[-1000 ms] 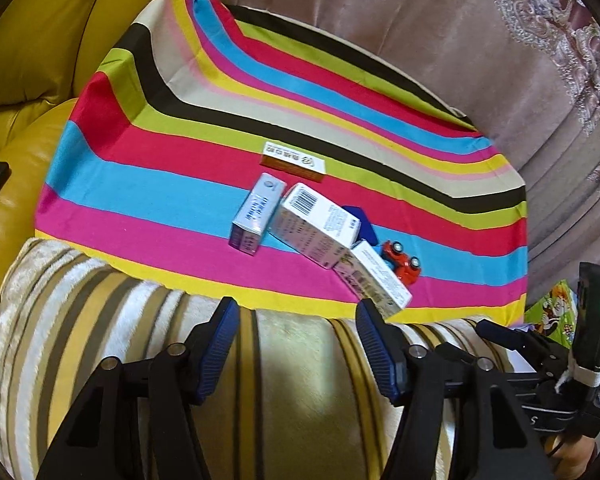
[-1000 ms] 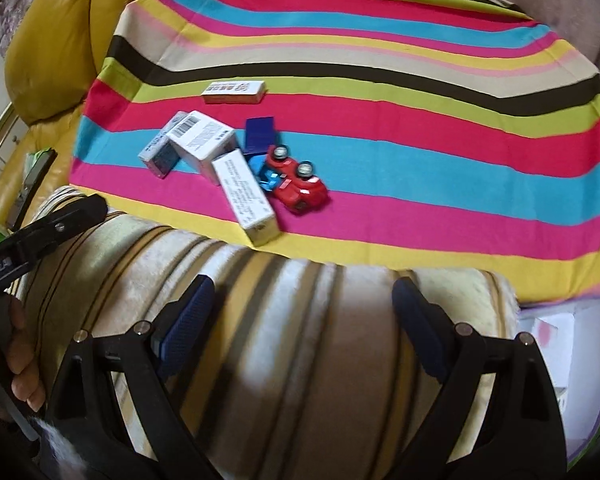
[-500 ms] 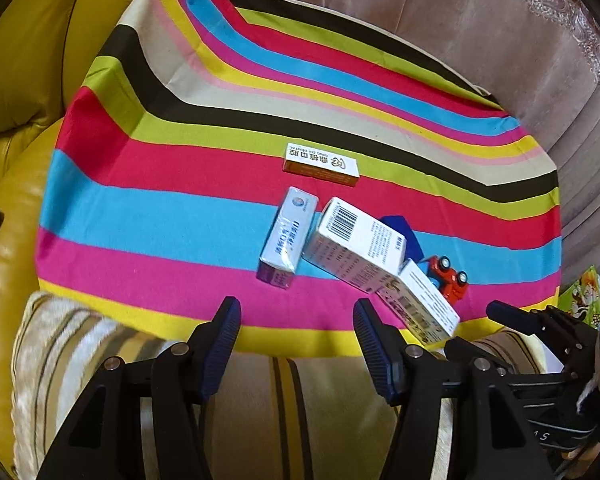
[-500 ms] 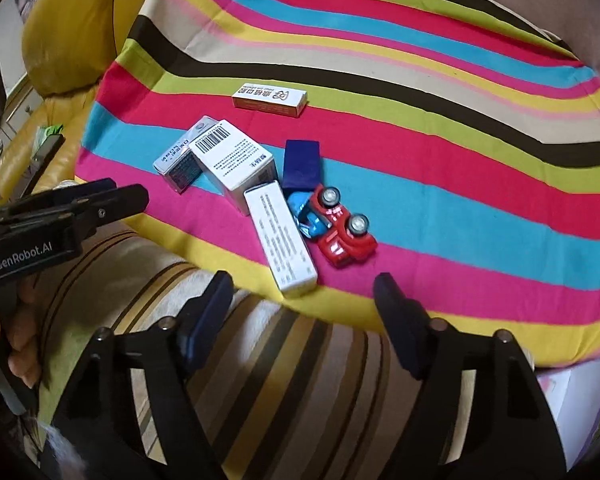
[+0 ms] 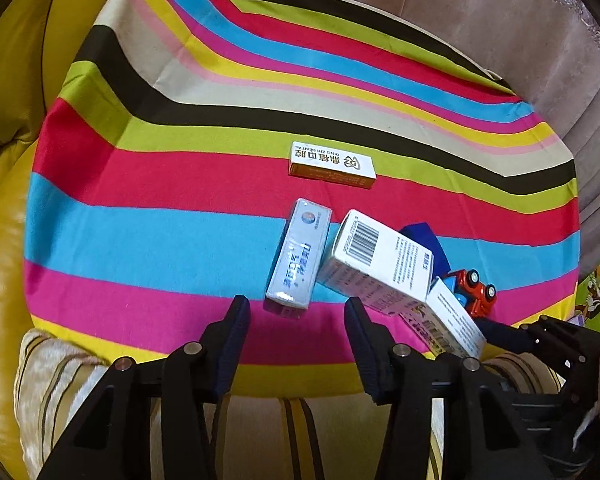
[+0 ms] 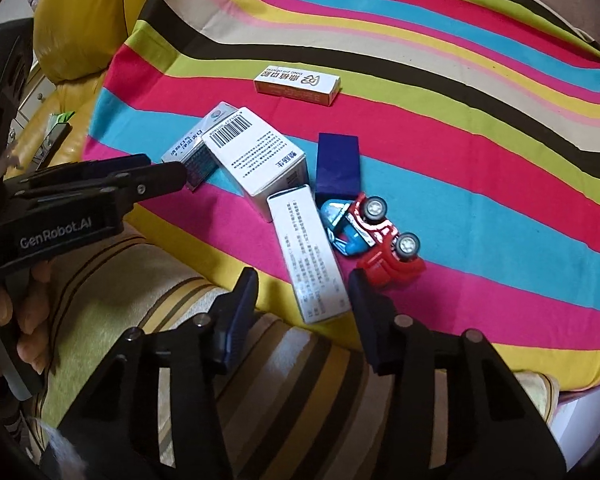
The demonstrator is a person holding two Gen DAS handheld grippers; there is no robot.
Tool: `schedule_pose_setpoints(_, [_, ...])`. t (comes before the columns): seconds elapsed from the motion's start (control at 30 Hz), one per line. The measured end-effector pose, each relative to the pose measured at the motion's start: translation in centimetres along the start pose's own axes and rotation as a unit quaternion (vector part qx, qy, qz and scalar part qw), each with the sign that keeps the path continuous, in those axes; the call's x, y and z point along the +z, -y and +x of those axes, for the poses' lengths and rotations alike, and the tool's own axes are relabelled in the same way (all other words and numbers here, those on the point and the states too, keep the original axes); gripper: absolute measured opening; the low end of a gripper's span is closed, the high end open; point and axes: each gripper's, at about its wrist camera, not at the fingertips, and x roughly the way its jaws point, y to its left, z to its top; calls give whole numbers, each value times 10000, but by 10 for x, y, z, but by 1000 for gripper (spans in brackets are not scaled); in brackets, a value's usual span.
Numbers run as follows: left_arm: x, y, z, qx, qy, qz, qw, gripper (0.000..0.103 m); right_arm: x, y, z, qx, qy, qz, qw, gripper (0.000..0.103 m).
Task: Organize rigid objects
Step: 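Grasp the tall white printed box with the right tool while the left tool grasps the blue-lettered silver box, then carry both boxes into the storage box and open both tools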
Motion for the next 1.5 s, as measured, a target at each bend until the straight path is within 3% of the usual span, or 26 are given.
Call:
schedule_pose_setpoints(0.2, [8, 0, 10, 81, -75, 54, 9999, 48, 5, -3, 7, 8, -45, -35, 10000, 44])
schedule_pose_setpoints(0.4, [13, 0, 21, 73, -197, 86, 9997, 29, 4, -1, 11, 29, -84, -21, 10000, 31])
schedule_pose_setpoints(0.7, [7, -6, 3, 163, 113, -95, 9998, 29, -3, 3, -3, 155, 172, 65, 9997, 30])
schedule_pose_setpoints(1.07, [-22, -9, -39, 17, 607, -505, 9969, 29, -18, 8, -30, 218, 503, 297, 9981, 28])
schedule_pose_setpoints(1.5, [-50, 31, -68, -391, 790, -224, 9959, 29, -45, 19, -69, 67, 916, 550, 9942, 28])
